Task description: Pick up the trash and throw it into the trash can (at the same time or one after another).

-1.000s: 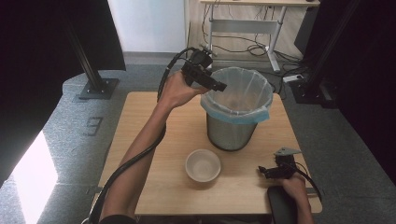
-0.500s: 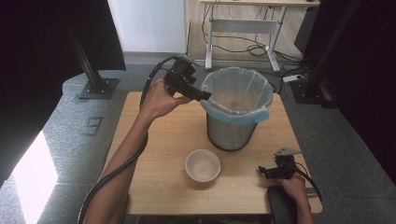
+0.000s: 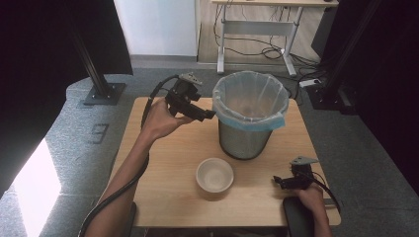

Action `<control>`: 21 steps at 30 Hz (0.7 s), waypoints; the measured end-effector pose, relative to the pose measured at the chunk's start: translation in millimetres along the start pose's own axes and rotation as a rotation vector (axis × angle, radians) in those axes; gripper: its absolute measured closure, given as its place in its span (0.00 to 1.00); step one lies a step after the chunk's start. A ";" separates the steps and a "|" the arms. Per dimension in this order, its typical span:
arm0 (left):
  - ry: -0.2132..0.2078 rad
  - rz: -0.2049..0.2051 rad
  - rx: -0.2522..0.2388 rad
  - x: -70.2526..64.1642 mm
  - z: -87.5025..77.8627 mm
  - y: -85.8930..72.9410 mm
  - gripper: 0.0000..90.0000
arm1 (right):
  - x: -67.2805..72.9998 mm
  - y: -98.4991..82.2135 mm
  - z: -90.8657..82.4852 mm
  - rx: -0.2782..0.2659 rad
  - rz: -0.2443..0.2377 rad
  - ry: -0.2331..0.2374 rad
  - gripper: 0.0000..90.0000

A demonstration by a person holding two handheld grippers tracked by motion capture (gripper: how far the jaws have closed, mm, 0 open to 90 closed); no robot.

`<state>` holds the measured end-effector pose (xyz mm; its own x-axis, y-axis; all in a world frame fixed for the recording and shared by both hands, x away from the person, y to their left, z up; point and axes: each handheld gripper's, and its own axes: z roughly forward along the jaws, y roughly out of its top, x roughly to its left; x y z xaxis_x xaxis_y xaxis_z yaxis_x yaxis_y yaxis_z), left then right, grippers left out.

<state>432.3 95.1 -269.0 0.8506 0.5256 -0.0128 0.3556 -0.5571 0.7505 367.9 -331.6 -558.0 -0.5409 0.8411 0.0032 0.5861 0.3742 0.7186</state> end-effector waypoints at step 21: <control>-0.011 -0.011 -0.002 -3.1 34.4 -59.6 0.17 | 0.0 -0.1 0.0 0.000 -0.001 -0.001 0.00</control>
<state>421.8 104.6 -336.4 0.8509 0.5246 -0.0287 0.3644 -0.5501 0.7514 367.9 -331.6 -558.0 -0.5407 0.8412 0.0021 0.5856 0.3746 0.7188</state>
